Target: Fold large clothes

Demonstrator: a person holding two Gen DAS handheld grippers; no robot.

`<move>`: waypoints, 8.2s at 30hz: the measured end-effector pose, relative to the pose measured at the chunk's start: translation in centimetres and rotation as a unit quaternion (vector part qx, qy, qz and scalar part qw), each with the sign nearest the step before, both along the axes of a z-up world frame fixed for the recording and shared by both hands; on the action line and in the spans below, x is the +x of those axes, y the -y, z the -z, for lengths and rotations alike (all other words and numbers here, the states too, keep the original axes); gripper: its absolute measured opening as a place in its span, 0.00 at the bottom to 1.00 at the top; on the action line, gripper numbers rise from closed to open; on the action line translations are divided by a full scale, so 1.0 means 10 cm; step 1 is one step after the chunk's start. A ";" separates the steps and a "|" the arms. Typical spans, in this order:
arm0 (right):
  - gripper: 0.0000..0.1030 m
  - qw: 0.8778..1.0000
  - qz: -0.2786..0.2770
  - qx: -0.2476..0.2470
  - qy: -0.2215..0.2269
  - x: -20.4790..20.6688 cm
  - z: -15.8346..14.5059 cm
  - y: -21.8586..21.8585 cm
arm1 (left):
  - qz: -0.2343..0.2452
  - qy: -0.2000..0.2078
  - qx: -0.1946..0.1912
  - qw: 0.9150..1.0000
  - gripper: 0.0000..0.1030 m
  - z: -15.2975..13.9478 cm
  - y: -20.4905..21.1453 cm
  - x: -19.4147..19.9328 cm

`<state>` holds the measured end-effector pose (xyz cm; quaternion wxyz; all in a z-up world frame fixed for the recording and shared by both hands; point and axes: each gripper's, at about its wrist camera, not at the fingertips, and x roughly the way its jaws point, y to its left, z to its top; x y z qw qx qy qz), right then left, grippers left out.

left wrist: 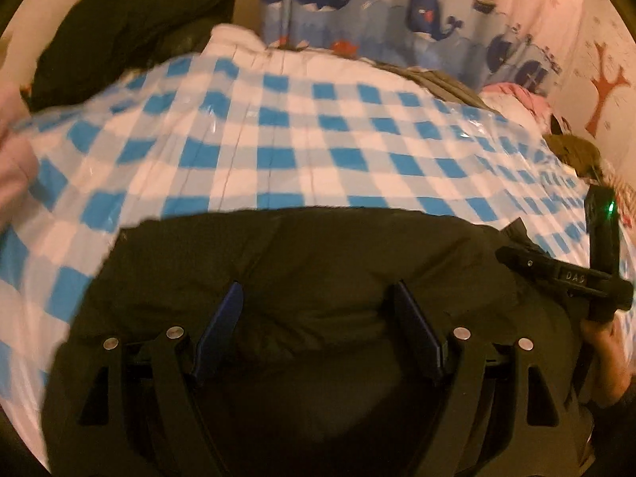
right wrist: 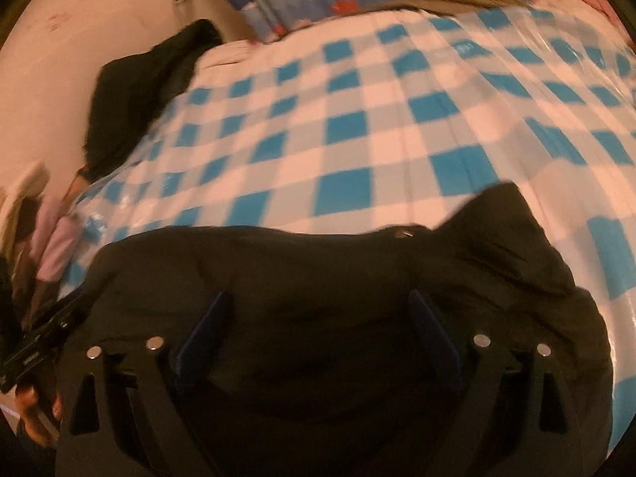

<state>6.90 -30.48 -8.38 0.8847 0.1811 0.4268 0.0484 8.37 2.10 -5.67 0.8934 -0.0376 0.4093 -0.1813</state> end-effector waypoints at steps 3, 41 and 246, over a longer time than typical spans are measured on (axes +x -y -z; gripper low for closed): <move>0.88 1.000 0.011 0.019 -0.010 0.06 0.15 0.11 | -0.008 -0.005 0.000 1.000 0.76 0.16 0.02 0.06; 0.93 0.993 -0.003 -0.057 0.103 -0.66 -0.54 -0.14 | -0.034 0.079 0.053 0.995 0.78 0.18 0.02 -0.31; 0.93 0.997 0.076 -0.032 -0.003 -2.12 -0.43 1.74 | 0.159 -0.008 -0.056 0.986 0.63 -0.41 1.88 -1.53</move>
